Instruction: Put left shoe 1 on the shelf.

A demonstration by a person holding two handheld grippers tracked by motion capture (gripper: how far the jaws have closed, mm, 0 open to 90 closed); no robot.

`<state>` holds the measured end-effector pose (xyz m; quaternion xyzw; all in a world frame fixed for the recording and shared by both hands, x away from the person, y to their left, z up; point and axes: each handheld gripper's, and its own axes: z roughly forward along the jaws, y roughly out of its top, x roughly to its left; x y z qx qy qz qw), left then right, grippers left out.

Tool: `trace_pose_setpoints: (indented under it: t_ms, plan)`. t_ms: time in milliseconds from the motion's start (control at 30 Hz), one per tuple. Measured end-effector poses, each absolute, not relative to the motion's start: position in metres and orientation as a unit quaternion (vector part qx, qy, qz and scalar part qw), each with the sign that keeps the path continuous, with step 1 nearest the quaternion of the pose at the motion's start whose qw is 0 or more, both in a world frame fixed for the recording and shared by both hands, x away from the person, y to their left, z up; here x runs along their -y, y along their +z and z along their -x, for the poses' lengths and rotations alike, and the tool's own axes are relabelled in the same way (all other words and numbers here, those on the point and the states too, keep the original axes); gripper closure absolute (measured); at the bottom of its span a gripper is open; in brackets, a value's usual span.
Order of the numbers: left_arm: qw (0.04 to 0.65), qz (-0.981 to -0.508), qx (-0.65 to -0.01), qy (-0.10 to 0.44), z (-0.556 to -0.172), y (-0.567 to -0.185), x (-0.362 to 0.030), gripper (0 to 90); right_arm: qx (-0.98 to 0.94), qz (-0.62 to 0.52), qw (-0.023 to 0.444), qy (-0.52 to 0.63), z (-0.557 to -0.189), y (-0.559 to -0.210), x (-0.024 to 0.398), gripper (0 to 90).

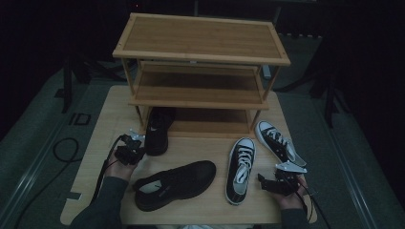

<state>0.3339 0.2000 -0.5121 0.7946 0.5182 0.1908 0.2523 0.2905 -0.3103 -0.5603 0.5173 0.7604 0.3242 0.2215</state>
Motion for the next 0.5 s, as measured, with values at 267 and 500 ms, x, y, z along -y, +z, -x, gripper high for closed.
trace_pose_setpoints:
  t_ms: [267, 500]
  plan:
    - [0.263, -0.815, -0.494, 0.152, -0.326, -0.518, -0.192, 89.3, -0.76, -0.517, 0.222, 0.324, -0.29, -0.56, 0.31, 13.2]
    - [0.239, -0.826, -0.49, 0.142, -0.332, -0.531, -0.184, 89.3, -0.76, -0.517, 0.221, 0.324, -0.29, -0.56, 0.31, 13.2]
